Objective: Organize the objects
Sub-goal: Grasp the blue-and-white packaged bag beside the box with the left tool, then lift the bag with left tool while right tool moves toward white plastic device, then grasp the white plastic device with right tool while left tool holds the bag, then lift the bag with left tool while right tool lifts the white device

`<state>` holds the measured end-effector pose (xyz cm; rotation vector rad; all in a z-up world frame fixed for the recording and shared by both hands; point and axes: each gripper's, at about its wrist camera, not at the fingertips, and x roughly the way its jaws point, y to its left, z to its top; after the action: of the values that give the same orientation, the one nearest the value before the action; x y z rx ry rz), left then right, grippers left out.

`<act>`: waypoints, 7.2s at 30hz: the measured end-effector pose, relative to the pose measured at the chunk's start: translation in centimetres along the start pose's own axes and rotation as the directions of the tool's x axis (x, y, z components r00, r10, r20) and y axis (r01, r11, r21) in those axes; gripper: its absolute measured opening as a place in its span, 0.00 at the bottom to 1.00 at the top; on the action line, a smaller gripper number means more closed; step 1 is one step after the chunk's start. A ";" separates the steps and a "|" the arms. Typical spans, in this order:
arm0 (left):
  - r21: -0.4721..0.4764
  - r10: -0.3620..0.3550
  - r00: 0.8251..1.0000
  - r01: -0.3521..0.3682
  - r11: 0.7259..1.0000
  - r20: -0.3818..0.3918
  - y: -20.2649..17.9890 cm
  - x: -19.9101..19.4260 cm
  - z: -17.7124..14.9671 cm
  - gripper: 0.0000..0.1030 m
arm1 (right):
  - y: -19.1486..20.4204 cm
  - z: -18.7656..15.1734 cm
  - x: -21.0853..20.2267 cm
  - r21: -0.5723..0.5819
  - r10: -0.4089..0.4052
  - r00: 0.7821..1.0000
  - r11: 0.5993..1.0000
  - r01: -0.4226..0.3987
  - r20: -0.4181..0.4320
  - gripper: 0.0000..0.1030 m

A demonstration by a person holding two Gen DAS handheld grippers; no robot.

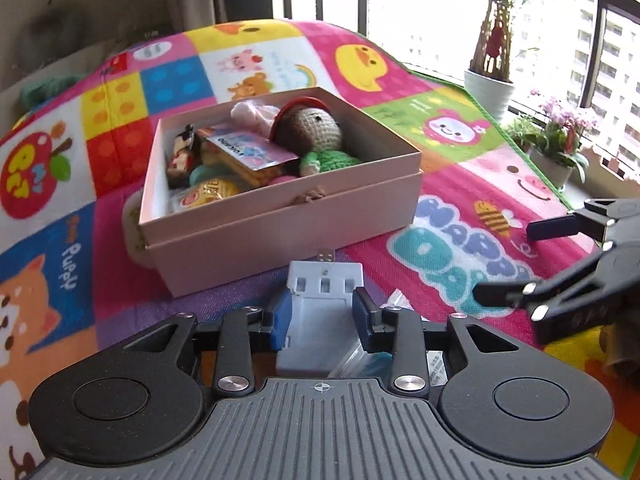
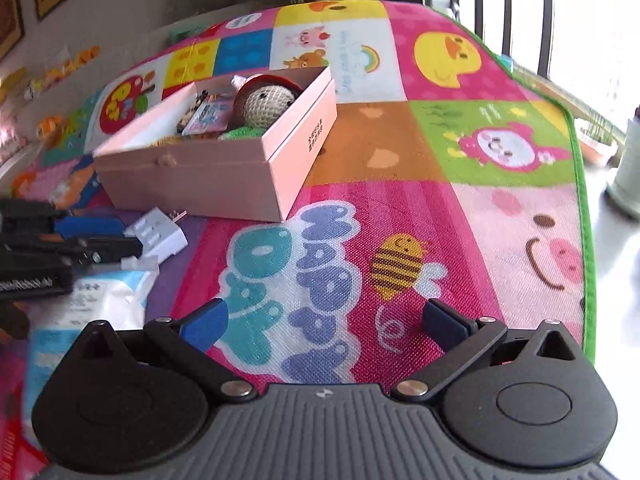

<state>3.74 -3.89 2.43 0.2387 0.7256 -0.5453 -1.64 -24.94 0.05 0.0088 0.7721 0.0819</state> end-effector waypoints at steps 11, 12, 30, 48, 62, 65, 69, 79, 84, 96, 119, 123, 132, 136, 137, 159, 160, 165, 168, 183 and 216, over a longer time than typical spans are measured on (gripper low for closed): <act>-0.034 0.022 1.000 -0.023 0.999 -0.018 -0.6 1.8 2.0 0.38 | 0.1 0.0 0.2 -0.020 -0.004 1.000 1.000 0.004 -0.002 1.00; -0.041 0.021 1.000 -0.022 0.999 -0.019 -0.5 1.9 2.0 0.38 | 0.1 0.0 0.2 -0.020 -0.004 1.000 1.000 0.004 -0.002 1.00; -0.445 -0.106 0.988 0.044 0.895 -0.116 -3.3 -6.5 -3.2 0.50 | -1.6 -0.2 -0.5 0.070 0.079 0.996 0.994 -0.082 0.042 1.00; -0.614 -0.114 0.992 0.063 0.787 -0.044 -2.0 0.5 -0.3 0.67 | -5.1 -0.6 -1.0 0.271 0.133 0.985 0.949 -0.159 0.112 1.00; -0.517 -0.124 0.988 0.057 0.854 -0.097 1.7 -7.8 -6.9 0.55 | -2.8 -0.1 -0.6 0.150 0.040 0.998 0.988 -0.047 0.050 1.00; -0.540 -0.003 0.997 -0.038 0.841 -0.074 4.9 -9.5 -8.4 0.55 | -1.2 0.1 -0.1 0.074 -0.029 0.999 0.997 0.028 0.015 1.00; -0.572 0.020 0.999 -0.038 0.819 -0.038 8.4 -9.1 -8.6 0.56 | 0.6 0.1 0.0 0.017 -0.056 0.998 0.998 0.056 -0.018 1.00; -0.579 -0.010 0.997 0.053 0.813 0.079 11.0 -5.8 -7.6 0.59 | 7.5 1.6 -1.1 -0.049 0.019 0.998 0.999 -0.022 -0.053 1.00; -0.567 -0.004 0.990 0.086 0.819 0.144 11.4 -5.4 -8.3 0.59 | 10.3 4.4 0.6 0.034 0.094 0.994 0.995 -0.092 -0.059 1.00; -0.547 -0.008 0.972 0.138 0.826 0.233 11.4 -5.7 -9.9 0.58 | 14.9 6.5 5.7 -0.018 0.074 0.988 0.997 -0.077 -0.135 0.90; -0.593 -0.040 0.961 0.201 0.779 0.273 12.5 -5.6 -10.8 0.58 | 12.8 5.3 3.7 -0.134 0.065 0.989 0.988 -0.083 -0.134 0.71; -0.595 -0.042 0.961 0.204 0.778 0.275 12.6 -5.6 -10.8 0.58 | 14.1 5.5 3.5 -0.175 0.099 0.984 0.977 -0.124 -0.145 0.52; -0.603 -0.048 0.958 0.216 0.768 0.281 12.8 -5.5 -10.9 0.58 | 13.7 4.5 2.0 -0.216 0.124 0.975 0.963 -0.163 -0.185 0.49; -0.603 -0.048 0.958 0.216 0.768 0.282 12.8 -5.5 -10.9 0.58 | 12.8 4.4 1.6 -0.219 0.090 0.978 0.967 -0.132 -0.189 0.50; -0.603 -0.048 0.958 0.216 0.768 0.281 12.8 -5.5 -10.9 0.58 | 12.5 4.3 1.5 -0.220 0.074 0.980 0.969 -0.114 -0.185 0.54; -0.602 -0.048 0.958 0.215 0.769 0.281 12.8 -5.4 -11.0 0.58 | 14.1 5.5 3.5 -0.181 0.135 0.983 0.971 -0.155 -0.122 0.54; -0.602 -0.048 0.959 0.215 0.769 0.281 12.7 -5.4 -11.0 0.58 | 14.4 5.4 3.4 -0.195 0.134 0.984 0.968 -0.156 -0.119 0.49; -0.597 -0.041 0.961 0.204 0.776 0.275 12.7 -5.4 -11.0 0.58 | 14.8 4.5 2.5 -0.235 0.147 0.984 0.957 -0.168 -0.103 0.46; -0.591 -0.033 0.963 0.192 0.783 0.269 12.5 -5.4 -10.9 0.57 | 14.3 4.0 2.0 -0.239 0.156 0.983 0.955 -0.174 -0.094 0.46; -0.564 0.051 0.991 0.026 0.825 0.120 10.2 -5.8 -8.3 0.53 | 7.2 3.8 -3.8 -0.132 0.176 0.984 0.976 -0.172 0.025 0.46; -0.306 0.169 0.981 -0.131 0.943 0.101 6.6 -9.6 -2.8 0.16 | 2.4 2.3 -2.7 -0.039 0.168 0.984 0.985 -0.166 0.059 0.46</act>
<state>-0.08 6.46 7.11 -0.0224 0.6513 -0.2965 -2.11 -22.69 3.69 0.0442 0.7067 0.2528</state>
